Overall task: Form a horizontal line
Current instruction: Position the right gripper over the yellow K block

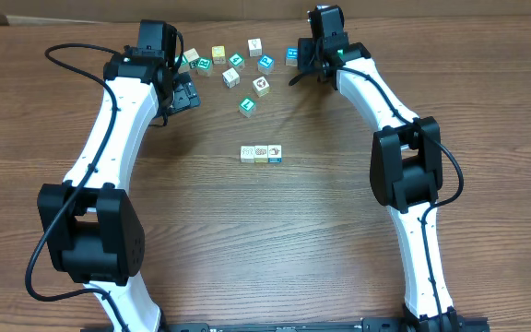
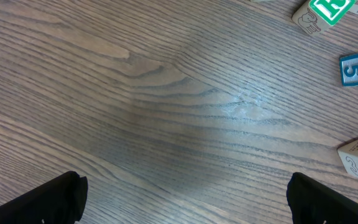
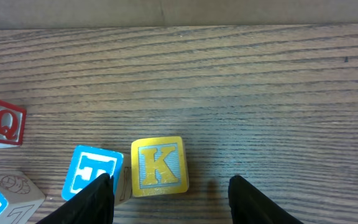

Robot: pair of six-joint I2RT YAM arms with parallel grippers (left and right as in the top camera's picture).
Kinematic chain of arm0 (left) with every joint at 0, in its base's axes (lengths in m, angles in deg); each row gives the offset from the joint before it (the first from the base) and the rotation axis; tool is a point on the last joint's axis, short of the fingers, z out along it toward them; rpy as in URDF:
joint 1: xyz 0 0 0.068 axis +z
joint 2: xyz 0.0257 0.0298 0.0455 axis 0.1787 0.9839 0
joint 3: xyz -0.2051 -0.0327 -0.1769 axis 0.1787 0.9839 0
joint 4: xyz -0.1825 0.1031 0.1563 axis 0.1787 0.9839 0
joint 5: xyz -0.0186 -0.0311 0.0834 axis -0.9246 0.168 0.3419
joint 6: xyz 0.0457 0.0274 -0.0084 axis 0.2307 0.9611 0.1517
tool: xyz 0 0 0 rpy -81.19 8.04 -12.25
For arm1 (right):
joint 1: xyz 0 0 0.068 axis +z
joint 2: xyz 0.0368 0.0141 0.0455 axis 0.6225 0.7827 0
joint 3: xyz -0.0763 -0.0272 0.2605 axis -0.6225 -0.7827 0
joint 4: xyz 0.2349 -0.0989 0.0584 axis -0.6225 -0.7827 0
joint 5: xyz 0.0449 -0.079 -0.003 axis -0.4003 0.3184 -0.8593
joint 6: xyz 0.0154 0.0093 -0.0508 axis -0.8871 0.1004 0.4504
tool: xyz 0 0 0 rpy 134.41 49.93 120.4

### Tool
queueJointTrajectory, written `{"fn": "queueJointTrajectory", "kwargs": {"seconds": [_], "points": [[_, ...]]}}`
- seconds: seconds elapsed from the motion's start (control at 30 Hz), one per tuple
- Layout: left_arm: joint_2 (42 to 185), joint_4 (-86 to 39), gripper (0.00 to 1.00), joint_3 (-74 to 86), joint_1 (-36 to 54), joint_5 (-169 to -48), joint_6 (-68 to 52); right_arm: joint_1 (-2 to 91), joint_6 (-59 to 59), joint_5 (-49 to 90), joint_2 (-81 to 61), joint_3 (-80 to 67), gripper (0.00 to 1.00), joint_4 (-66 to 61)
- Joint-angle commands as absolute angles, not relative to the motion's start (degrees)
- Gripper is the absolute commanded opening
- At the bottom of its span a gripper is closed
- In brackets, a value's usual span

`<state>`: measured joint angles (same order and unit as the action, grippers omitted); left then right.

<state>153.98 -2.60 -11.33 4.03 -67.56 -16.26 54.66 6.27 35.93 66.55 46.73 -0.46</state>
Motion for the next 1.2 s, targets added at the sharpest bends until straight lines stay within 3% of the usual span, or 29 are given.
{"fn": "queueJointTrajectory", "kwargs": {"seconds": [0.0, 0.57, 1.17], "points": [[154.7, -2.5, 1.0, -12.7, 3.9, -66.8, -16.2, 54.5, 6.9, 35.0, 64.7, 46.4, 0.55, 0.0], [154.7, -2.5, 1.0, -12.7, 3.9, -66.8, -16.2, 54.6, 10.0, 35.0, 67.1, 46.4, 0.52, -1.7], [154.7, -2.5, 1.0, -12.7, 3.9, -66.8, -16.2, 56.8, 12.6, 35.9, 68.1, 46.4, 0.56, -0.1]]}}
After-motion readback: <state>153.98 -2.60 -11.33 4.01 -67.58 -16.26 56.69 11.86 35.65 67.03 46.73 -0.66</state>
